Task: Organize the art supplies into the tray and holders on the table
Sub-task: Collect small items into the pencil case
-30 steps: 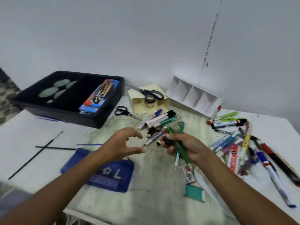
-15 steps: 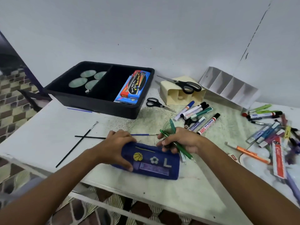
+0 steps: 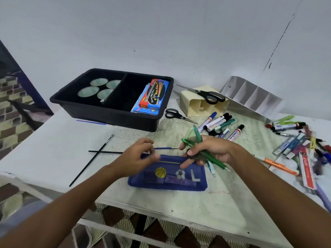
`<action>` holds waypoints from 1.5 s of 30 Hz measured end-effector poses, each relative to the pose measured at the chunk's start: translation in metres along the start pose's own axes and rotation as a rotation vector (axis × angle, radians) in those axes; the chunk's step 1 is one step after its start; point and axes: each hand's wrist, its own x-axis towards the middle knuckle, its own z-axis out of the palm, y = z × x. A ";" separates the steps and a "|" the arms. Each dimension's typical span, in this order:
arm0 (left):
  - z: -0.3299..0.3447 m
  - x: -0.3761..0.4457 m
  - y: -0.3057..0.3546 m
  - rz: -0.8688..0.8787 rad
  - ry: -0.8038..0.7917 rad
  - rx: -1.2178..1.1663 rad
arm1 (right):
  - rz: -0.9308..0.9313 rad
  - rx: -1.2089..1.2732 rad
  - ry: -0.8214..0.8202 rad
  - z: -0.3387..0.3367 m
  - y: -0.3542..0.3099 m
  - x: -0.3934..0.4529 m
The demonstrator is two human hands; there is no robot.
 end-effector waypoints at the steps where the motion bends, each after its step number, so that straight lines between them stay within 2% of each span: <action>1: -0.004 0.004 0.004 -0.096 0.010 -0.093 | -0.013 -0.012 -0.011 0.000 -0.002 -0.001; 3: -0.015 0.011 0.011 -0.294 -0.093 -0.183 | -0.026 -0.045 -0.022 0.001 -0.004 -0.004; 5: -0.024 0.015 0.012 -0.390 -0.234 -0.232 | -0.037 -0.067 -0.027 0.001 -0.005 -0.006; 8: -0.029 0.018 0.009 -0.402 -0.369 -0.345 | -0.060 -0.082 -0.032 0.001 -0.008 -0.009; 10: -0.030 0.016 0.007 -0.431 -0.405 -0.430 | -0.073 -0.081 -0.039 0.000 -0.009 -0.011; 13: -0.027 0.013 0.003 -0.458 -0.443 -0.434 | -0.081 -0.094 -0.060 0.000 -0.009 -0.014; 19: -0.026 0.013 0.009 -0.353 -0.335 -0.433 | -0.082 -0.114 -0.091 -0.001 -0.011 -0.022; 21: -0.026 0.015 0.014 -0.289 -0.317 -0.363 | -0.135 -0.079 -0.082 -0.001 -0.018 -0.024; 24: -0.026 0.016 0.022 -0.207 -0.325 -0.218 | -0.299 0.014 -0.006 0.006 -0.032 -0.019; 27: -0.025 0.017 0.025 -0.174 -0.355 -0.197 | -0.498 0.108 0.110 0.024 -0.038 -0.001; 30: -0.024 0.015 0.025 -0.159 -0.373 -0.181 | -0.656 0.137 0.142 0.042 -0.034 0.023; 35: -0.023 0.011 0.024 -0.118 -0.378 -0.247 | -0.610 -0.254 0.119 0.058 -0.015 0.039; 41: -0.019 0.009 0.019 -0.150 -0.389 -0.303 | -0.702 -0.295 0.126 0.067 -0.030 0.041; 45: -0.019 0.008 0.017 -0.145 -0.395 -0.370 | -0.605 -0.445 0.095 0.066 -0.025 0.041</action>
